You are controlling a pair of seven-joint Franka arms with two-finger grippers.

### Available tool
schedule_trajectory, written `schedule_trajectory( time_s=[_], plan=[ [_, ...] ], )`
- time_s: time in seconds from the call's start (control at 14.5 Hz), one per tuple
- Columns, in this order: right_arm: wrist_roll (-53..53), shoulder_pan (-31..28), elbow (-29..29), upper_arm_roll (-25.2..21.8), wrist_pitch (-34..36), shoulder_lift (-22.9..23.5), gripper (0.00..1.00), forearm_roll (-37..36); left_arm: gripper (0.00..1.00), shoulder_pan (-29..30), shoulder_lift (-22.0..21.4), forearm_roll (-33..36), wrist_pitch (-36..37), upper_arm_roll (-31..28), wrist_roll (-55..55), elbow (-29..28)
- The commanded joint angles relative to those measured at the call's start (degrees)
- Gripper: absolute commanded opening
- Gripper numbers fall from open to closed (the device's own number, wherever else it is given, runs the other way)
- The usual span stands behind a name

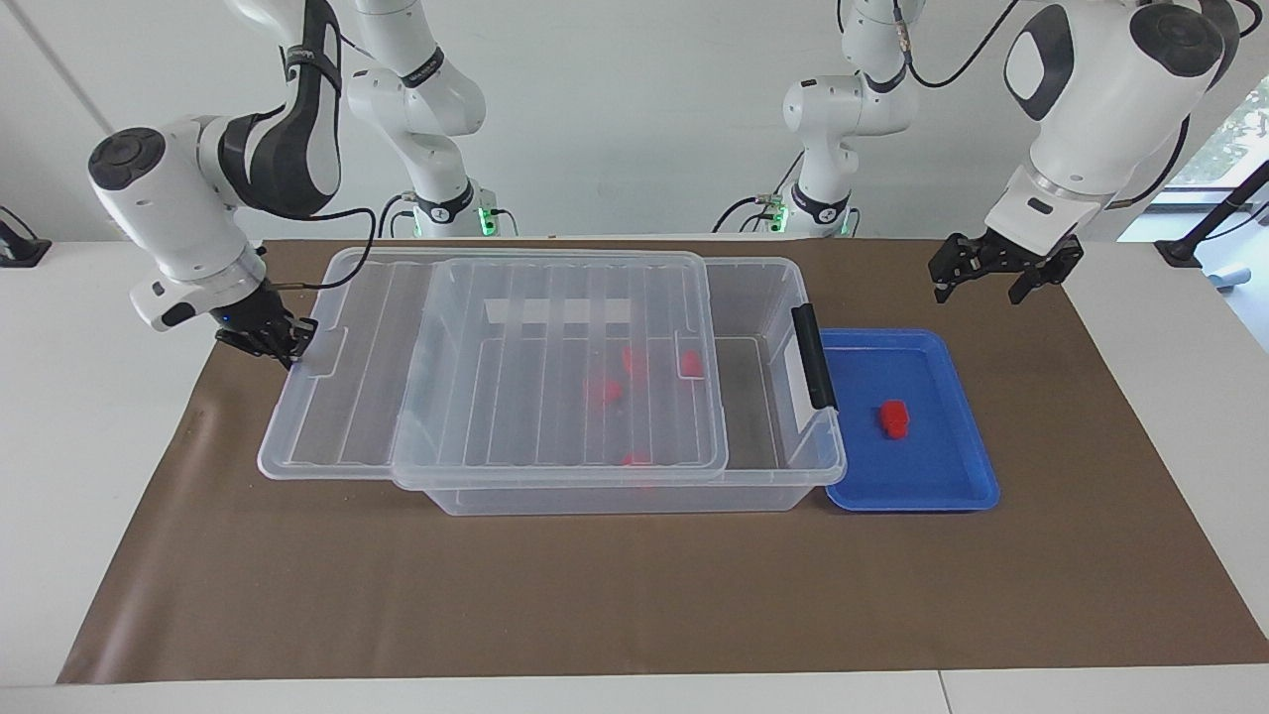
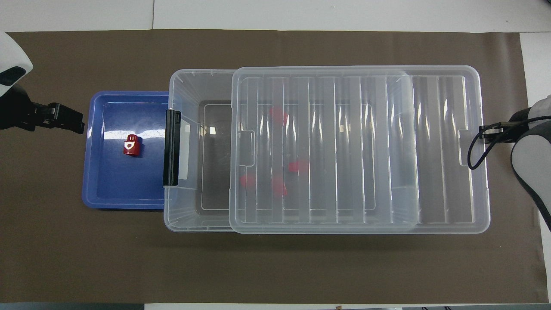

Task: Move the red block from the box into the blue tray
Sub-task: 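Slide the clear lid back over the box with the right gripper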

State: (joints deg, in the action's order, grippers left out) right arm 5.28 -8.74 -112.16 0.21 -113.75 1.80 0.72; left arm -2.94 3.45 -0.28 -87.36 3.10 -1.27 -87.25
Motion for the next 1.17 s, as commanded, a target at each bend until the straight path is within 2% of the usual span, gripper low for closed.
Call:
schedule_trajectory(
  time_s=[0.0, 0.28, 0.55, 0.9, 1.1],
  plan=[
    [-4.48, 1.71, -1.75, 0.14, -0.25, -1.54, 0.00, -0.10, 1.00, 2.15, -1.76, -2.53, 3.77, 0.76, -1.28, 2.35],
    [-9.66, 4.95, -2.54, 0.22, -0.25, -1.97, 0.00, -0.10, 1.00, 1.62, -9.94, -2.53, 3.43, 0.94, -1.28, -5.71],
    [-14.94, 6.46, -2.63, 0.58, -0.25, -2.06, 0.00, -0.10, 1.00, 1.71, -8.73, -2.09, 2.98, 0.94, -1.46, -3.55],
    [-21.44, 11.37, -2.63, 0.93, -0.25, -2.06, 0.00, -0.10, 1.00, 1.89, -1.35, -1.91, 8.87, 0.94, -1.46, 5.94],
    [-22.60, 12.34, -2.63, 0.93, -0.16, -2.15, 0.00, -0.10, 1.00, 1.62, -2.21, -2.00, 8.61, 1.03, -1.28, 5.17]
  ],
)
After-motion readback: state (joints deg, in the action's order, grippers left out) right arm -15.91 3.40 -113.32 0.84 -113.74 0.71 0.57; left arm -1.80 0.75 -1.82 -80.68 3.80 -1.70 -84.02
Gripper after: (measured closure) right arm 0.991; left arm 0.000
